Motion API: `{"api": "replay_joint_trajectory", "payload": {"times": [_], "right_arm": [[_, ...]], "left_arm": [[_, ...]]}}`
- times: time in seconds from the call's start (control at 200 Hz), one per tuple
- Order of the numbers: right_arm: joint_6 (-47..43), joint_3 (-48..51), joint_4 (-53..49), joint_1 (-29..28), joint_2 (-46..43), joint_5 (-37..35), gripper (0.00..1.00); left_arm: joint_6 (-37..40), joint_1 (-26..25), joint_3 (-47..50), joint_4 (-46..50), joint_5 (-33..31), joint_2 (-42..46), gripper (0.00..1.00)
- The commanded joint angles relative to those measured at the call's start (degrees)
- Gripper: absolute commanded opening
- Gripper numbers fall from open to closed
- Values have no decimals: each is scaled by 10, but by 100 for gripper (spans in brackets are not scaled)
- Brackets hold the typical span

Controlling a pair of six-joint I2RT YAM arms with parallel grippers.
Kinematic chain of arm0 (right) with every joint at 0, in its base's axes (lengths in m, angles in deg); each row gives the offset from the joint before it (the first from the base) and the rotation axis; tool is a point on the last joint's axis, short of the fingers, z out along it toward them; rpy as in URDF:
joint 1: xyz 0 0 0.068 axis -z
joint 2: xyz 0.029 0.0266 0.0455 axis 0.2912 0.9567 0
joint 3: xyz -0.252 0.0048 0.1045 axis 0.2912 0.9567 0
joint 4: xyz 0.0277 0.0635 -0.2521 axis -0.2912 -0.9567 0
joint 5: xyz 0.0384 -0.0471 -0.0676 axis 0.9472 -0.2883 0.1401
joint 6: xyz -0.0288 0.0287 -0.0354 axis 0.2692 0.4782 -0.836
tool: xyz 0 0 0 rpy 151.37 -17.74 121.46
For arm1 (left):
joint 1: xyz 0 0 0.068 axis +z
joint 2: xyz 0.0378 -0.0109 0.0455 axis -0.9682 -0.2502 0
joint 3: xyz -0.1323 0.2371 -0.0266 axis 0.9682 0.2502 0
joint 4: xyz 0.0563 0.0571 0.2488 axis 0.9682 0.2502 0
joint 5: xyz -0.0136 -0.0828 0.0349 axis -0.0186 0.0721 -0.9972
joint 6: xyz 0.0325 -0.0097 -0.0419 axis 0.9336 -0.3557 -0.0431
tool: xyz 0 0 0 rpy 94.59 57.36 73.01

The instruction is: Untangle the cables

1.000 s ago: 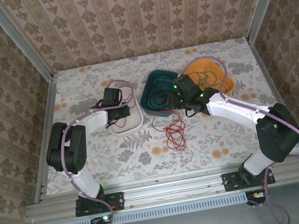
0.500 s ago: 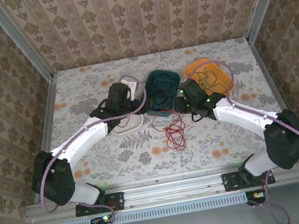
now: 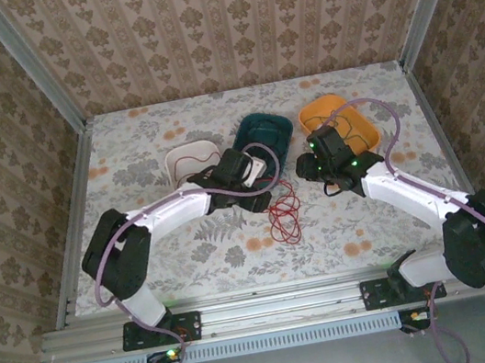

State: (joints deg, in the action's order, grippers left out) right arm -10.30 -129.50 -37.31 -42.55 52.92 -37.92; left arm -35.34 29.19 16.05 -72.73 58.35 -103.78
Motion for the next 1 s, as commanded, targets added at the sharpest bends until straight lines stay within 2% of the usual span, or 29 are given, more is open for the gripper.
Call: {"api": "replay_joint_trajectory", "payload": {"times": [0.0,0.165,0.23,0.28,0.35,0.42,0.54,0.755,0.995], "right_arm": [[11,11,-6,4,-13,-1,39],[9,16,-7,5,-20,-1,39],[9,19,-6,5,-24,-1,39],[8,22,-4,6,-26,-1,39],[10,24,-6,7,-30,-4,39],[14,28,-6,7,-37,-13,39],[20,43,5,9,-56,-30,38],[24,53,6,20,-74,-46,38],[33,60,10,31,-92,-67,38]], "left_arm": [[24,-11,-27,16,-54,-27,70],[19,-26,-68,52,-112,-72,64],[21,-33,-76,58,-128,-81,56],[23,-37,-79,57,-130,-84,42],[32,-46,-80,53,-133,-79,15],[46,-59,-79,44,-143,-61,0],[65,-81,-53,-4,-159,7,0],[52,-76,-9,-105,-125,159,0],[38,-47,-36,-128,-82,229,0]]}}
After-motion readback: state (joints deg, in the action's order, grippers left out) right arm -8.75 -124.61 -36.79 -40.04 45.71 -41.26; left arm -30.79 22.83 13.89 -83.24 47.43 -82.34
